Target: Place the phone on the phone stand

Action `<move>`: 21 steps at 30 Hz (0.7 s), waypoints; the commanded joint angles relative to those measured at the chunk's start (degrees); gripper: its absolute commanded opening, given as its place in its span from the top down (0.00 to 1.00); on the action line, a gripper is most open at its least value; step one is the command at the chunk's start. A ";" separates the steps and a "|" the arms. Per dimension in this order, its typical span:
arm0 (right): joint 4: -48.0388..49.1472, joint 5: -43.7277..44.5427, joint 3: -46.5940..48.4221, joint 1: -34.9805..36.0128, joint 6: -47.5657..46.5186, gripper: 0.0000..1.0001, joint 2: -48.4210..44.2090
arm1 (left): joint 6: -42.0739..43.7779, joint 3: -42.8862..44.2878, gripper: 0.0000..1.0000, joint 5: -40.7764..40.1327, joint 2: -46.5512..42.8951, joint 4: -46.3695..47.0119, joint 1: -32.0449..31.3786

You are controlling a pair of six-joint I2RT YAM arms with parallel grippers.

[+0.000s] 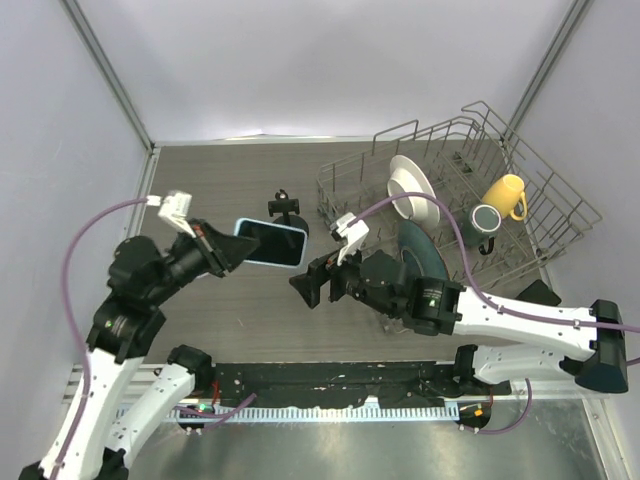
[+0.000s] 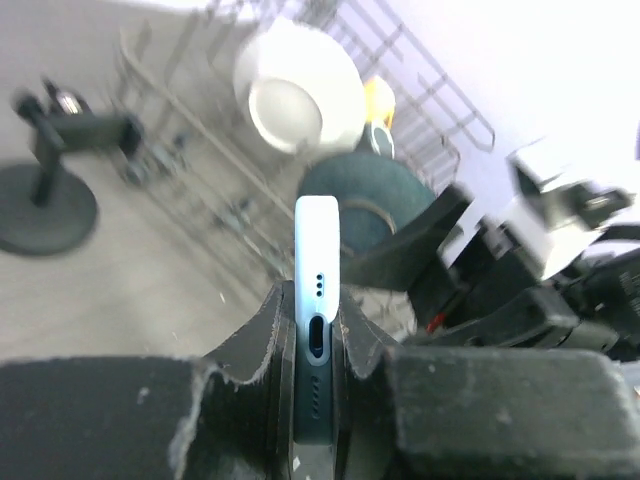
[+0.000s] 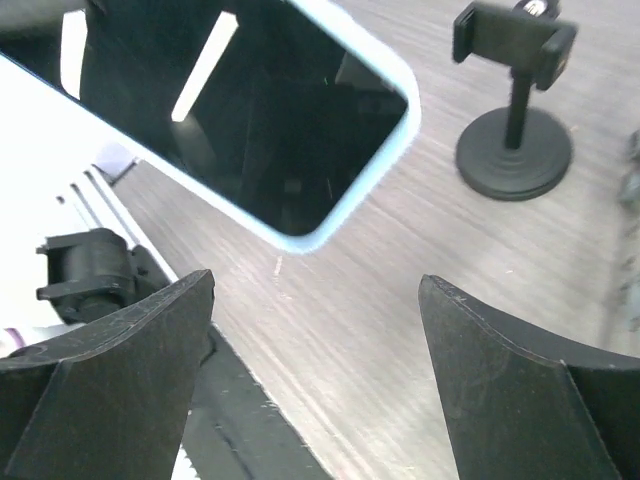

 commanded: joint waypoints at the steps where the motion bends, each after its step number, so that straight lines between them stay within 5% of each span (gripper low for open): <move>1: 2.50 -3.01 0.66 0.28 14.03 0.11 2.17 | 3.38 6.81 1.00 -10.80 -2.08 3.08 0.31; 11: 10.99 -9.07 -3.27 -0.42 19.04 0.11 1.38 | 4.71 15.53 1.00 -23.02 -5.78 -2.46 0.40; 21: 42.38 -14.72 -13.30 -1.92 30.38 0.11 4.63 | -12.25 -1.60 1.00 -16.70 -8.33 21.51 0.40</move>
